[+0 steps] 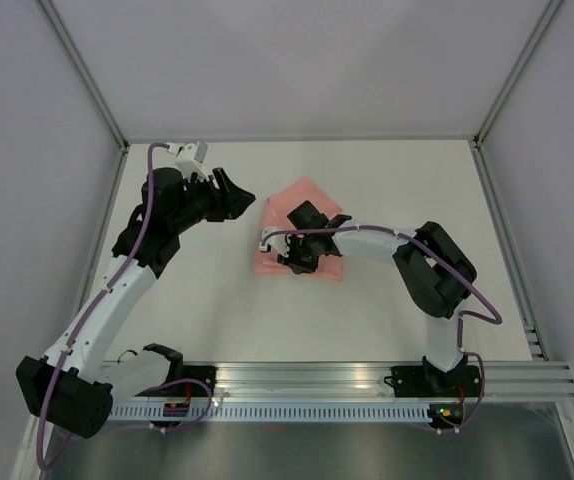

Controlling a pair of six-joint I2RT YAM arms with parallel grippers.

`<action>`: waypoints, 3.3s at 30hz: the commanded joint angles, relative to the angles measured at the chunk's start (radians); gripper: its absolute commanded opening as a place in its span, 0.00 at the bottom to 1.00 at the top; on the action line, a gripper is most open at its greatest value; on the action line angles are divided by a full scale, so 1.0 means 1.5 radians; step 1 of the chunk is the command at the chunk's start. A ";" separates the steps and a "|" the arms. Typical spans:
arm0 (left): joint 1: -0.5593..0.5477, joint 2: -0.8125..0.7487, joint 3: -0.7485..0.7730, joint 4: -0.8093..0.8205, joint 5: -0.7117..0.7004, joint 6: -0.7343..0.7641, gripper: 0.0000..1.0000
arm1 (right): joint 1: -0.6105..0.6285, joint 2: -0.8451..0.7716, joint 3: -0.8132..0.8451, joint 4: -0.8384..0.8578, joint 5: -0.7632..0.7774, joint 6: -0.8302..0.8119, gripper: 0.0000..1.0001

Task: Fold the napkin, place the utensils inside, and roll it up
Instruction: Roll the napkin at the center of the board.

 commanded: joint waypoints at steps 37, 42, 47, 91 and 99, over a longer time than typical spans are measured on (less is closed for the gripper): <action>-0.355 -0.003 -0.311 0.517 -0.172 0.555 0.66 | -0.183 0.238 0.186 -0.424 -0.158 -0.159 0.17; -0.395 0.068 -0.311 0.510 -0.215 0.599 0.66 | -0.196 0.253 0.204 -0.437 -0.158 -0.163 0.17; -0.423 0.161 -0.304 0.508 -0.232 0.622 0.66 | -0.201 0.258 0.210 -0.439 -0.157 -0.166 0.17; -0.438 0.518 -0.096 0.319 -0.120 0.727 0.60 | -0.221 0.308 0.280 -0.476 -0.160 -0.179 0.17; -0.438 0.551 -0.039 0.219 -0.078 0.682 0.25 | -0.221 0.303 0.289 -0.479 -0.169 -0.175 0.16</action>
